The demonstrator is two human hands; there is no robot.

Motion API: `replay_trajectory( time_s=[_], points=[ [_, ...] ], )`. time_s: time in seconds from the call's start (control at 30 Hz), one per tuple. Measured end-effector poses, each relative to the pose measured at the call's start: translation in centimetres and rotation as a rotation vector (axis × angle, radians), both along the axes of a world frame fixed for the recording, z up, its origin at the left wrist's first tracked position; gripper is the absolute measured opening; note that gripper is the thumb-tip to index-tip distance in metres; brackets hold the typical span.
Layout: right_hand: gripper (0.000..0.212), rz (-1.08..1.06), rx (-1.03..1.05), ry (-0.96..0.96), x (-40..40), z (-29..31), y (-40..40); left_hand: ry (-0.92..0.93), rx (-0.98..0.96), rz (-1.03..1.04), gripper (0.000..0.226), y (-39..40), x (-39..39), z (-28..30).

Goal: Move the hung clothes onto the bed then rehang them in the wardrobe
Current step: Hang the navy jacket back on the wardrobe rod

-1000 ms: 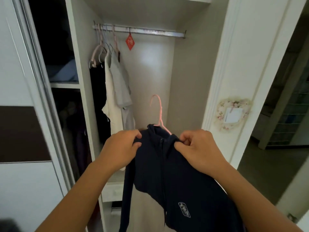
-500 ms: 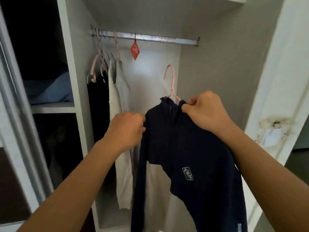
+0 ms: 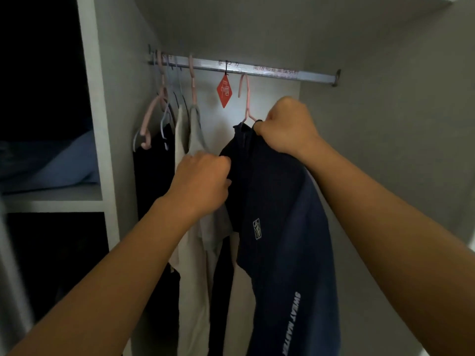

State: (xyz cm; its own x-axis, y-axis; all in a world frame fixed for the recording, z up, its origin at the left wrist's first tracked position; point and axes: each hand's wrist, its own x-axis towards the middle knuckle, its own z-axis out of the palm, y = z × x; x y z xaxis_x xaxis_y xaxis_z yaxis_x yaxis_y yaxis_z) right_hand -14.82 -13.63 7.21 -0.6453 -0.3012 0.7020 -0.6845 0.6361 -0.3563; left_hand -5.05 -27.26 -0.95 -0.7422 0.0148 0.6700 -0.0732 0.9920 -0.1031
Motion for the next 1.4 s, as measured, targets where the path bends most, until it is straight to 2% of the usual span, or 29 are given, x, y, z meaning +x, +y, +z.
replay_trajectory(
  time_s=[0.2,0.4,0.57,0.67,0.77,1.0,1.17,1.4],
  points=[
    [0.048,0.047,-0.017,0.091,-4.1,3.7,-3.6,0.124,-0.096,0.067,0.012,-1.7,-4.1,3.6],
    [0.05,0.019,-0.002,0.168,-7.4,7.1,-7.3,0.136,-0.142,0.15,0.009,-2.8,-6.7,6.7],
    [0.044,-0.005,-0.005,0.168,-9.4,8.2,-9.6,0.121,-0.133,0.186,0.03,-3.8,-7.8,8.0],
    [0.042,0.012,-0.024,0.144,-10.0,8.2,-10.8,0.12,-0.13,0.202,0.035,-4.5,-7.9,8.2],
    [0.04,0.031,-0.045,0.115,-10.6,7.9,-12.1,0.144,-0.143,0.206,0.014,-5.0,-7.8,8.1],
    [0.032,0.129,-0.142,-0.025,-11.2,5.9,-14.7,0.177,-0.131,0.203,0.004,-5.4,-8.1,7.5],
    [0.043,0.199,-0.141,-0.083,-11.1,4.2,-14.8,0.223,-0.098,0.197,0.012,-5.2,-7.9,7.1],
    [0.036,0.261,-0.115,-0.073,-10.7,3.5,-14.2,0.24,-0.014,0.191,0.016,-4.2,-7.2,7.0]
  ],
)
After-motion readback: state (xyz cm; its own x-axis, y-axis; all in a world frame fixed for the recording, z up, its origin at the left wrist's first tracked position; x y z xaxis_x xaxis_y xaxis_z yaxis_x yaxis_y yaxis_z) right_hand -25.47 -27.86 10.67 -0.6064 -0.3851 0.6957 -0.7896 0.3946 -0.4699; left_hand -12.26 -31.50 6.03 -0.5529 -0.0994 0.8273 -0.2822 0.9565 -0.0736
